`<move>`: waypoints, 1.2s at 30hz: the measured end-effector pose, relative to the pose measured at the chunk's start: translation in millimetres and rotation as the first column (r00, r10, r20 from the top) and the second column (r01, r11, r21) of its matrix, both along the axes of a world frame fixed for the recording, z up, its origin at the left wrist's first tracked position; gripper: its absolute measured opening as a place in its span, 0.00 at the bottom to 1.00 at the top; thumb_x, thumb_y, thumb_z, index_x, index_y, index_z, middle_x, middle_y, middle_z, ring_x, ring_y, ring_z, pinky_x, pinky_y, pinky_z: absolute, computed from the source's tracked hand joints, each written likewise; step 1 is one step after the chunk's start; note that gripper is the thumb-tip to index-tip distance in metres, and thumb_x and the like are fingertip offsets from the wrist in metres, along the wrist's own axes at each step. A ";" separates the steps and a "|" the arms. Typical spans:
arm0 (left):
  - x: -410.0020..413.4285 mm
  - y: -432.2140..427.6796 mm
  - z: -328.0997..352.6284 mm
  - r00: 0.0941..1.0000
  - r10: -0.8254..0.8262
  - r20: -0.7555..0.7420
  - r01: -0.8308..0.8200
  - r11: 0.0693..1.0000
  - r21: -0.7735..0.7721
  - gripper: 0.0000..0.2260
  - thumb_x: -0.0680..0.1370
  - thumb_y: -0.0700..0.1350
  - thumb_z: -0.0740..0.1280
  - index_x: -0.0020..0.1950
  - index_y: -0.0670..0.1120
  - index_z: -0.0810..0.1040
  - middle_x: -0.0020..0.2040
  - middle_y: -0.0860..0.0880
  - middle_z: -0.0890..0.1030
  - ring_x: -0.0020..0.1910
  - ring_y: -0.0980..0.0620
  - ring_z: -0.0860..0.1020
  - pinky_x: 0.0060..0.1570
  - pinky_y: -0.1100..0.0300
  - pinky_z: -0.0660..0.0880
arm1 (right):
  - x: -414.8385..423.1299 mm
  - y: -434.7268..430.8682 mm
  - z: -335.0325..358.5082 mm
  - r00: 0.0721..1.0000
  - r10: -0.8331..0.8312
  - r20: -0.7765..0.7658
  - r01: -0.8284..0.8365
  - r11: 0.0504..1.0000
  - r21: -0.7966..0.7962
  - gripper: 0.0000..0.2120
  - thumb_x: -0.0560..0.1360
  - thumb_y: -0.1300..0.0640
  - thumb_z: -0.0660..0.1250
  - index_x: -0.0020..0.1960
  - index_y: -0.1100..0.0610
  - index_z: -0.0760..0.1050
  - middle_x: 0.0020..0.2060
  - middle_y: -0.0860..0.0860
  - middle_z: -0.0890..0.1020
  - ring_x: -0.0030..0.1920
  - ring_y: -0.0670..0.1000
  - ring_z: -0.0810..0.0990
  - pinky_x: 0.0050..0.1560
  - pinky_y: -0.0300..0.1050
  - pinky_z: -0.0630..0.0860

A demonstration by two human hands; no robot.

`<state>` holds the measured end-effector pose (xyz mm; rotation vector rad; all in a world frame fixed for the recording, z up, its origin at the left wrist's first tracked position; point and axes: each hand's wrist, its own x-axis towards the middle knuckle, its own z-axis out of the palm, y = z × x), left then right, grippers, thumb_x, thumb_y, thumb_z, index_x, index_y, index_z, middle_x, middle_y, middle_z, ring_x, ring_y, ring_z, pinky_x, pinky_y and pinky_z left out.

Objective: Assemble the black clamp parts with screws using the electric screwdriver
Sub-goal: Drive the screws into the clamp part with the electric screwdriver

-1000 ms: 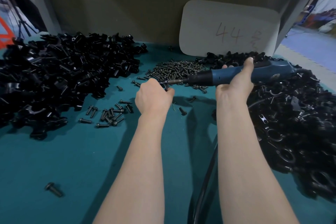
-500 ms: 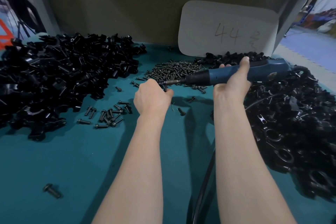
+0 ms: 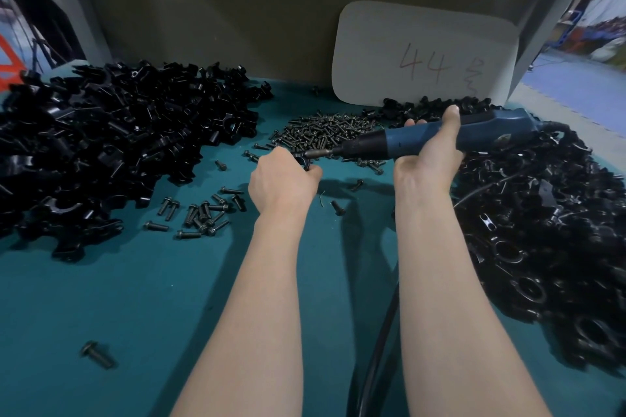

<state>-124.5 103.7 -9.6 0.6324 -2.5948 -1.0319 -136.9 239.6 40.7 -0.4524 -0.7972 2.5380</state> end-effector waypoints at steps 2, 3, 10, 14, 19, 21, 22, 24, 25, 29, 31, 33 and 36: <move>0.0 0.0 0.3 1.000 -0.001 -0.002 0.001 1.000 0.001 0.13 0.74 0.52 0.70 0.40 0.45 0.71 0.33 0.49 0.73 0.38 0.45 0.75 0.29 0.59 0.64 | 0.3 -0.7 -0.3 1.000 0.003 0.001 -0.003 1.000 0.006 0.17 0.78 0.53 0.66 0.60 0.56 0.62 0.47 0.54 0.75 0.43 0.50 0.79 0.36 0.38 0.77; 0.2 0.4 0.6 1.000 -0.001 -0.002 0.001 1.000 0.002 0.13 0.74 0.52 0.69 0.41 0.45 0.72 0.34 0.49 0.74 0.38 0.45 0.75 0.29 0.59 0.64 | 0.4 -0.9 -0.3 1.000 0.003 0.001 -0.003 1.000 0.009 0.17 0.78 0.53 0.66 0.60 0.57 0.62 0.48 0.54 0.75 0.43 0.50 0.79 0.35 0.38 0.77; 1.0 0.3 2.1 1.000 -0.001 0.013 0.001 1.000 0.005 0.12 0.74 0.53 0.69 0.44 0.44 0.74 0.41 0.46 0.81 0.40 0.44 0.77 0.33 0.58 0.67 | -0.1 -2.5 -1.6 1.000 -0.006 -0.002 0.006 1.000 0.030 0.17 0.78 0.53 0.66 0.60 0.57 0.63 0.47 0.54 0.75 0.42 0.50 0.78 0.29 0.36 0.76; 2.5 0.6 3.4 1.000 0.000 0.017 0.000 1.000 0.003 0.12 0.73 0.52 0.69 0.41 0.45 0.72 0.41 0.45 0.82 0.40 0.44 0.78 0.31 0.59 0.66 | 0.9 -3.1 -2.6 1.000 0.004 -0.007 -0.003 0.999 0.035 0.18 0.78 0.53 0.66 0.61 0.57 0.63 0.47 0.54 0.75 0.42 0.50 0.79 0.29 0.36 0.76; 4.2 0.1 4.3 0.998 -0.021 0.055 0.017 0.998 0.066 0.11 0.72 0.53 0.68 0.40 0.45 0.73 0.40 0.46 0.83 0.43 0.45 0.82 0.36 0.58 0.74 | 3.3 -6.0 2.4 0.992 0.046 -0.114 -0.039 0.997 0.066 0.15 0.77 0.53 0.67 0.60 0.56 0.66 0.45 0.52 0.76 0.41 0.48 0.79 0.37 0.38 0.78; 5.0 -2.5 4.2 0.997 -0.033 0.075 0.025 0.994 0.107 0.12 0.72 0.53 0.68 0.40 0.45 0.73 0.38 0.46 0.83 0.40 0.47 0.82 0.35 0.59 0.74 | 4.8 -9.1 5.1 0.982 0.071 -0.177 -0.053 0.993 0.103 0.20 0.77 0.53 0.67 0.66 0.55 0.64 0.45 0.52 0.76 0.41 0.49 0.80 0.43 0.41 0.79; 5.7 -4.2 4.6 0.996 -0.040 0.086 0.029 0.992 0.124 0.12 0.73 0.53 0.68 0.40 0.45 0.73 0.36 0.47 0.83 0.37 0.48 0.82 0.34 0.60 0.73 | 5.5 -10.0 5.7 0.976 0.084 -0.199 -0.061 0.991 0.120 0.22 0.77 0.53 0.66 0.68 0.55 0.63 0.44 0.52 0.76 0.41 0.49 0.79 0.46 0.43 0.80; 7.0 -7.2 6.3 0.992 -0.054 0.118 0.037 0.989 0.145 0.12 0.73 0.54 0.68 0.42 0.45 0.76 0.30 0.49 0.82 0.29 0.52 0.79 0.32 0.62 0.73 | 7.0 -9.7 4.4 0.963 0.133 -0.236 -0.102 0.985 0.139 0.24 0.77 0.52 0.66 0.69 0.55 0.63 0.42 0.53 0.75 0.42 0.51 0.78 0.53 0.47 0.79; 7.2 -8.0 7.6 0.989 -0.061 0.134 0.041 0.988 0.149 0.13 0.73 0.54 0.68 0.43 0.45 0.76 0.28 0.50 0.82 0.27 0.53 0.77 0.32 0.63 0.74 | 7.6 -8.5 3.2 0.955 0.159 -0.249 -0.125 0.982 0.145 0.24 0.77 0.52 0.66 0.70 0.55 0.63 0.41 0.53 0.75 0.42 0.52 0.78 0.53 0.48 0.78; 8.8 -8.0 11.6 0.983 -0.073 0.167 0.046 0.987 0.156 0.13 0.73 0.55 0.68 0.40 0.46 0.73 0.27 0.50 0.81 0.21 0.55 0.74 0.30 0.64 0.71 | 7.6 -3.3 -0.8 0.940 0.204 -0.272 -0.170 0.975 0.143 0.25 0.77 0.50 0.66 0.71 0.55 0.64 0.41 0.53 0.75 0.41 0.52 0.79 0.52 0.47 0.78; 10.0 -7.7 12.5 0.983 -0.073 0.171 0.044 0.986 0.163 0.13 0.73 0.55 0.68 0.40 0.46 0.73 0.28 0.49 0.82 0.22 0.54 0.75 0.31 0.64 0.71 | 7.4 -2.3 -1.9 0.932 0.219 -0.288 -0.188 0.973 0.132 0.26 0.76 0.50 0.67 0.71 0.55 0.64 0.40 0.52 0.75 0.41 0.52 0.78 0.52 0.47 0.78; 11.1 -7.4 12.7 0.983 -0.071 0.168 0.042 0.984 0.171 0.13 0.73 0.55 0.68 0.42 0.46 0.74 0.30 0.49 0.83 0.27 0.53 0.78 0.34 0.62 0.73 | 7.1 -1.4 -1.9 0.925 0.229 -0.304 -0.200 0.972 0.124 0.27 0.76 0.51 0.67 0.71 0.56 0.63 0.39 0.52 0.75 0.41 0.52 0.78 0.52 0.47 0.78; 11.9 -6.3 13.0 0.984 -0.073 0.164 0.040 0.980 0.197 0.13 0.73 0.55 0.67 0.44 0.46 0.75 0.33 0.49 0.83 0.37 0.50 0.83 0.40 0.59 0.77 | 7.1 -0.1 -1.2 0.911 0.246 -0.330 -0.217 0.968 0.123 0.27 0.76 0.51 0.67 0.71 0.58 0.63 0.38 0.52 0.76 0.41 0.52 0.78 0.51 0.47 0.77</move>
